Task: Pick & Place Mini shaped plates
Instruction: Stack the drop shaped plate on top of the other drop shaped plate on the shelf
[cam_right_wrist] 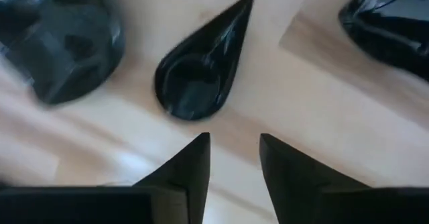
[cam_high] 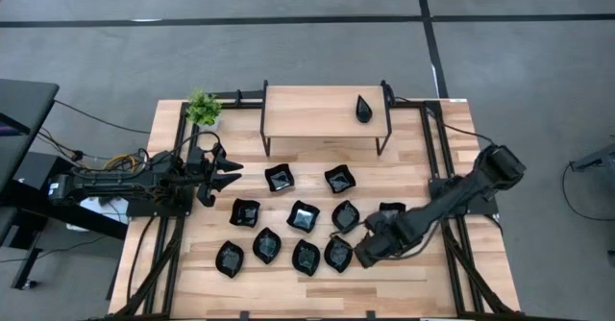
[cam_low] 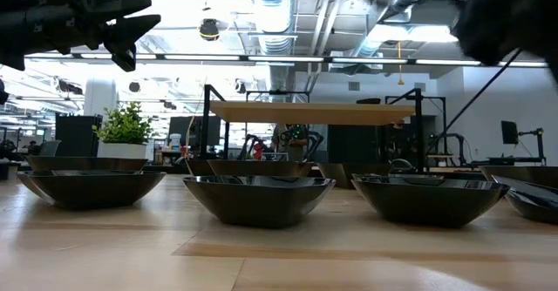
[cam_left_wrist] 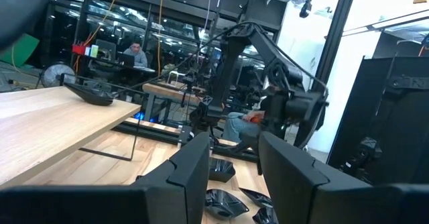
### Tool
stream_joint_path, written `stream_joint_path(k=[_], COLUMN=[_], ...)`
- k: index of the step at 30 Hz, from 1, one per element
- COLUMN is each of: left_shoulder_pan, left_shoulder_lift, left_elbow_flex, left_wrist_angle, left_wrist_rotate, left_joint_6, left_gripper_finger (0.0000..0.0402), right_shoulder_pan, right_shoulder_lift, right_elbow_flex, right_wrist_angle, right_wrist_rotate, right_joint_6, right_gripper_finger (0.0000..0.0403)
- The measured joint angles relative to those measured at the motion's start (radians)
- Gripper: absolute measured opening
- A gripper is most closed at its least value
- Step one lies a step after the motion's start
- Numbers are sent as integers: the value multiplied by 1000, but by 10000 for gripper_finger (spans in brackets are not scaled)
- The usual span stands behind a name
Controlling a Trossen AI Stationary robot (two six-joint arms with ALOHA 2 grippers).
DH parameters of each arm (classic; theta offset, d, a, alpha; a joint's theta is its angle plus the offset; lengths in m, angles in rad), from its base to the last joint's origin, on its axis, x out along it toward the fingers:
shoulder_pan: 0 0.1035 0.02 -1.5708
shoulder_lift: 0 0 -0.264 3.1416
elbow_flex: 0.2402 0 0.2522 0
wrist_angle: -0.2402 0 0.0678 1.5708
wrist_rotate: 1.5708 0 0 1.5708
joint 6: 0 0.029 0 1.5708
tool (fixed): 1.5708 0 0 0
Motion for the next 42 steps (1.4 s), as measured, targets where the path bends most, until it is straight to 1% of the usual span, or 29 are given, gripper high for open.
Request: stream_joint_path(k=[4, 8, 14, 18, 24, 27, 31, 37, 42], left_shoulder_pan=[0, 0, 0, 0, 0, 0, 0, 0, 0], left_shoulder_lift=[0, 0, 0, 0, 0, 0, 0, 0, 0], left_elbow_flex=[0, 0, 0, 0, 0, 0, 0, 0, 0], left_wrist_angle=[0, 0, 0, 0, 1, 2, 2, 3, 3], left_wrist_rotate=[0, 0, 0, 0, 0, 0, 0, 0, 0], left_joint_6=[0, 0, -3, -3, -7, -7, -7, -6, -7], left_gripper_finger=[132, 132, 132, 132, 132, 132, 132, 132, 132], right_shoulder_pan=[-11, -28, -45, -46, 6, 24, 8, -65, -109], right_shoulder_lift=[55, 90, 90, 81, 32, 10, -27, -105, -213], right_elbow_flex=[0, 0, 0, 0, 0, 0, 0, 0, -1], right_wrist_angle=[28, 33, 8, 1, 62, 49, -11, -143, -272], right_wrist_rotate=[52, 75, 92, 82, 73, 72, 55, 21, 22], right_joint_6=[0, -5, -50, -64, -80, -119, -227, -422, -499], right_gripper_finger=[128, 128, 128, 128, 128, 128, 128, 128, 128])
